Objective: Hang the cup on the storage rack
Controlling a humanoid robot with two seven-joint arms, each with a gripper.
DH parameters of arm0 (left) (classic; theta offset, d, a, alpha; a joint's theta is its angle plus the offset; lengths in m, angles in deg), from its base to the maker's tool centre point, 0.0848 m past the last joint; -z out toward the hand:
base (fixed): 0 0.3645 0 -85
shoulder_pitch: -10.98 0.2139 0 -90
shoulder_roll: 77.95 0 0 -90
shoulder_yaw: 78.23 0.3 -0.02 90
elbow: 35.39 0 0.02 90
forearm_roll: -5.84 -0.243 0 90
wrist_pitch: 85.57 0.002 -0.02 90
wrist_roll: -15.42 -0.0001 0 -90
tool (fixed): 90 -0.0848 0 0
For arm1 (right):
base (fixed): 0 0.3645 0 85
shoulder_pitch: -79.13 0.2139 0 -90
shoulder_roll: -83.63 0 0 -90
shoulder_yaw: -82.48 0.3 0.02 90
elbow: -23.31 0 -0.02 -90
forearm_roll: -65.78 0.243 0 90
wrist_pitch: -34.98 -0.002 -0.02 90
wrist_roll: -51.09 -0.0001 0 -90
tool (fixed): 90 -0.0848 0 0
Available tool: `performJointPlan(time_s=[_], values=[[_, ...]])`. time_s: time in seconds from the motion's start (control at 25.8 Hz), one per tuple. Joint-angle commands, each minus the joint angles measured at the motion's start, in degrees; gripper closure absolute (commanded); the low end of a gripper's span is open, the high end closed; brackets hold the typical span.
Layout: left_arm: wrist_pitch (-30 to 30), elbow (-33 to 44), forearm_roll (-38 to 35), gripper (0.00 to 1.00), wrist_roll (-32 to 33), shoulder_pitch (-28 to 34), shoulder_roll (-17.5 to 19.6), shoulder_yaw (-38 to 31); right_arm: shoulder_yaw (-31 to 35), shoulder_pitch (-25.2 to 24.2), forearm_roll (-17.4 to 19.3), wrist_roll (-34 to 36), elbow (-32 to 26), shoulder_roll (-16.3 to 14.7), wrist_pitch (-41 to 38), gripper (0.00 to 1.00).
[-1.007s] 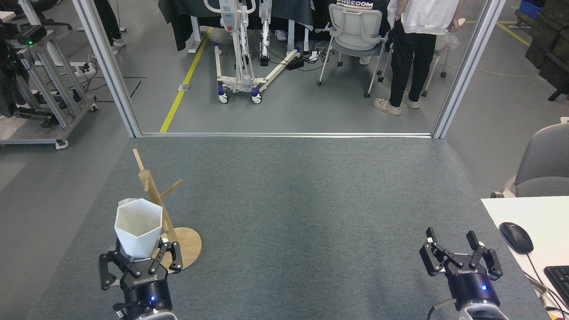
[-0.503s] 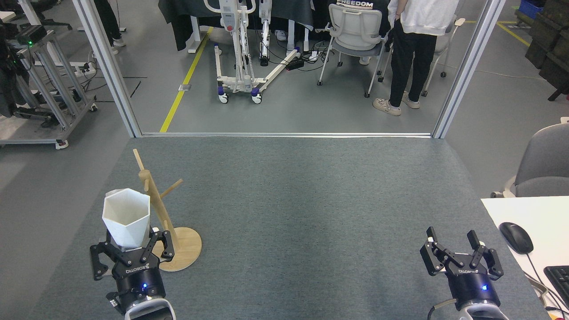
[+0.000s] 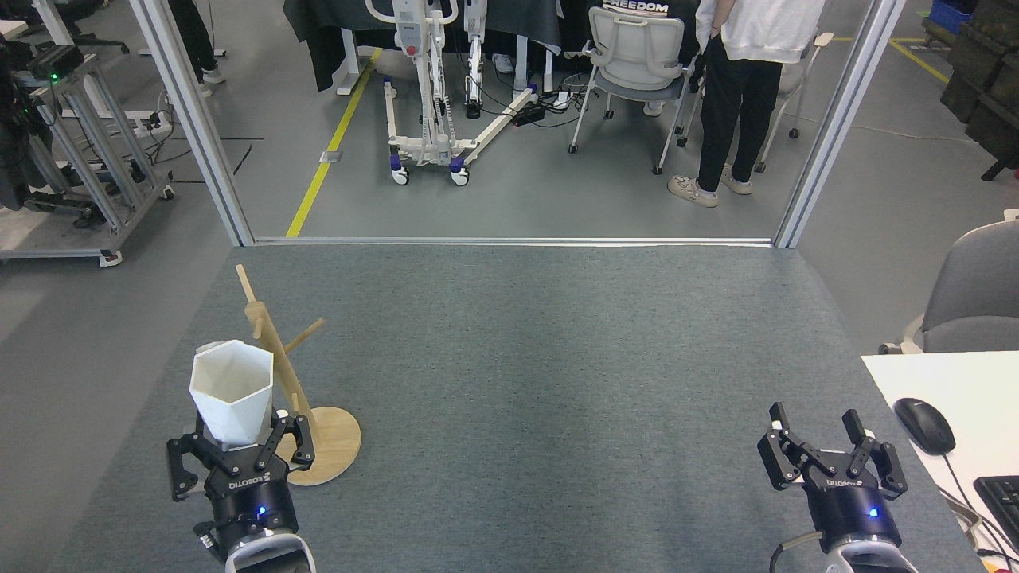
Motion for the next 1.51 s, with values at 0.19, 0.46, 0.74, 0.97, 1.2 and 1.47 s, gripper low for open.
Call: performJointPlan(time_s=[0.19,0.46,0.74,0.97,1.2,1.47], values=[[0.25,-0.17,0.15,0.86,0.11,0.60,-0.07,0.00,0.21,0.00,1.16,-0.02,0.03,0.17,0.22,0.01],[-0.98,-0.25,0.07,0.86,-0.06,0.60,0.02,0.09,0.21,-0.09,1.16,-0.02,0.03,0.17,0.22,0.01],[-1.07,-1.84,0.07,0.86,-0.24,0.34,-0.16,0.26,0.30,-0.17,1.16,-0.02,0.03,0.25,0.31,0.01],[-1.68,-1.66,-0.11,0.86,-0.59,0.60,-0.07,0.70,0.39,0.18,1.33,-0.02,0.03,0.17,0.40,0.01],[-1.77,-2.01,-0.02,0.86,-0.59,0.43,-0.07,0.62,0.39,0.27,1.33,0.07,0.03,-0.19,0.40,0.01],[-1.68,-1.48,-0.11,0.86,-0.59,0.87,-0.07,0.62,0.12,1.58,1.25,-0.11,1.08,-0.54,3.30,0.01]])
